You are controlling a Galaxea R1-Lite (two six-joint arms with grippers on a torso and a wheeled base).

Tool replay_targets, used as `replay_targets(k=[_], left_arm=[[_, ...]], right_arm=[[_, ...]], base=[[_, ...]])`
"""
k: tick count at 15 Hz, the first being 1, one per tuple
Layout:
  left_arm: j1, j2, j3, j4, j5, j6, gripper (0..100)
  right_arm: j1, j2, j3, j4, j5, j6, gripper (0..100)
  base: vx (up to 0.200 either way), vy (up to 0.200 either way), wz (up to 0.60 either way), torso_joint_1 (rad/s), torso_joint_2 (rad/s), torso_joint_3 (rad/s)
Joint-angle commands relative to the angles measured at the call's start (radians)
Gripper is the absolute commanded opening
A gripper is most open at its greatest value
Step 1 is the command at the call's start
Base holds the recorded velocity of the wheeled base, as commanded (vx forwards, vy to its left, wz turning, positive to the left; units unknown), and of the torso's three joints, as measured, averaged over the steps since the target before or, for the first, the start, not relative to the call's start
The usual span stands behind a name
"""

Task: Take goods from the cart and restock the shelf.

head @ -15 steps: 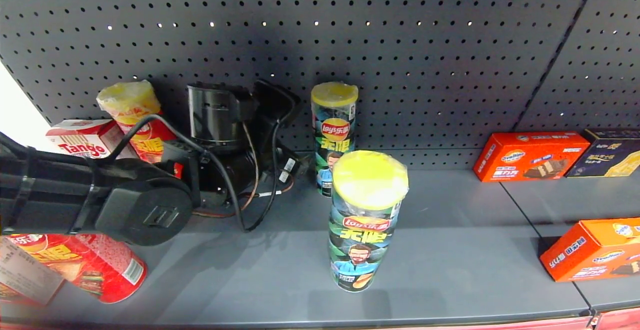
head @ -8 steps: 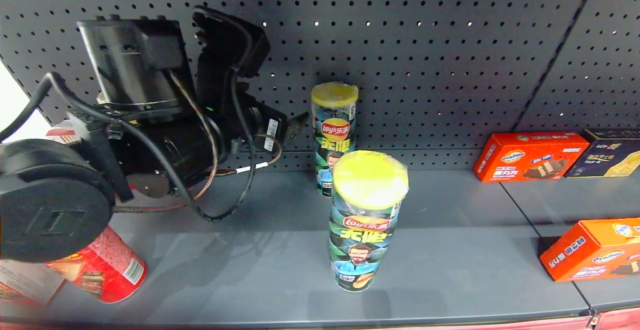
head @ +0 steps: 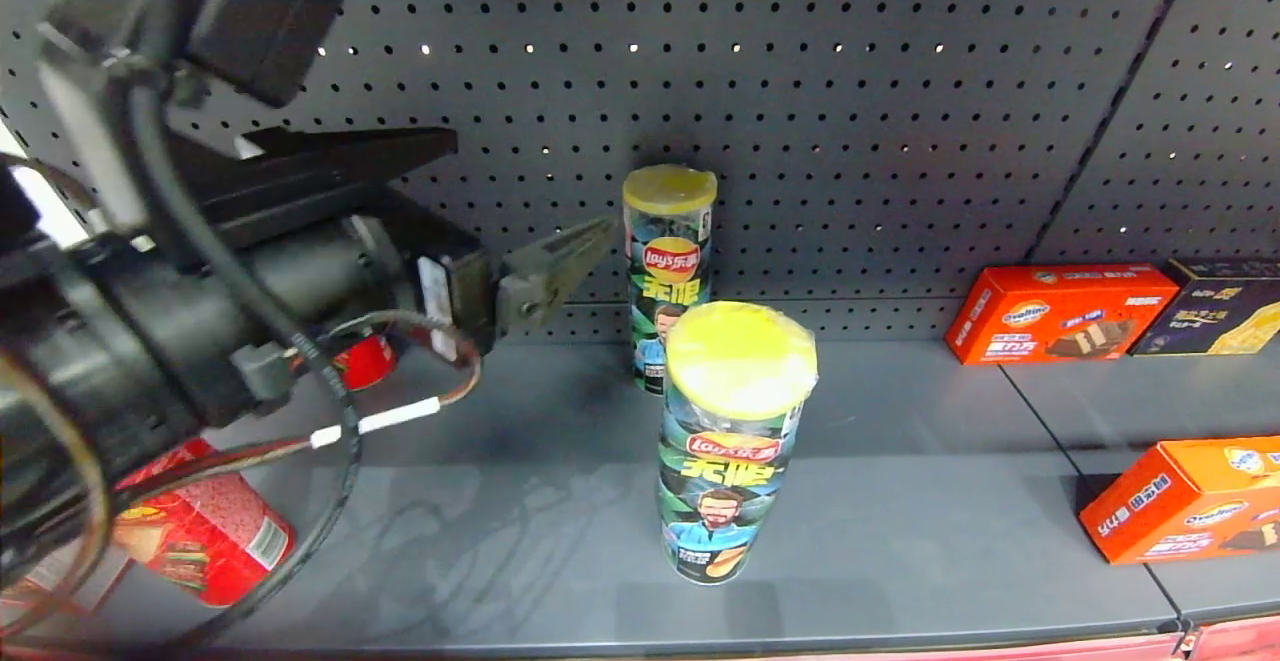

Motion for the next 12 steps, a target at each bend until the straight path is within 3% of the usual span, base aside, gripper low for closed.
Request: replay_targets(k=[1,2,4,5,7,10,11,12], left_arm=[[-0.012,-0.280,0.242,-0.012,-0.001,0.009,100],[-0.001,-0.324,0.280,-0.032,-0.002,0.014,100],[0.071,-0.470,0.358,-0.059,-0.011,0.071,100],[0.117,-0.551,0.417,-0.063,-0.016,0.074,100],[0.221,-0.668,0.538,-0.101,-0.016,0.071,100],[0.337,-0.831,0.647,-0.113,-0.016,0.069,100],[0.465,-0.981,0.722,-0.105,-0.016,0.055,100],[0.531,-1.048,0.765,-0.105,-0.016,0.028,100]], right_arm=[[0.000,0.001,0.000,0.000,0.000,0.000,100],[0.000,0.001,0.000,0.000,0.000,0.000,100],[0.000,0.003,0.000,0.000,0.000,0.000,100],[0.000,0.003,0.000,0.000,0.000,0.000,100],[0.000,0.001,0.000,0.000,0.000,0.000,100],[0.000,0.001,0.000,0.000,0.000,0.000,100],[0.000,0.001,0.000,0.000,0.000,0.000,100],[0.000,0.001,0.000,0.000,0.000,0.000,100]], base=[[0.000,0.000,0.00,0.000,0.00,0.000],[0.000,0.000,0.00,0.000,0.00,0.000],[0.000,0.000,0.00,0.000,0.00,0.000],[0.000,0.000,0.00,0.000,0.00,0.000],[0.000,0.000,0.00,0.000,0.00,0.000],[0.000,0.000,0.00,0.000,0.00,0.000],[0.000,0.000,0.00,0.000,0.00,0.000],[0.000,0.000,0.00,0.000,0.00,0.000]])
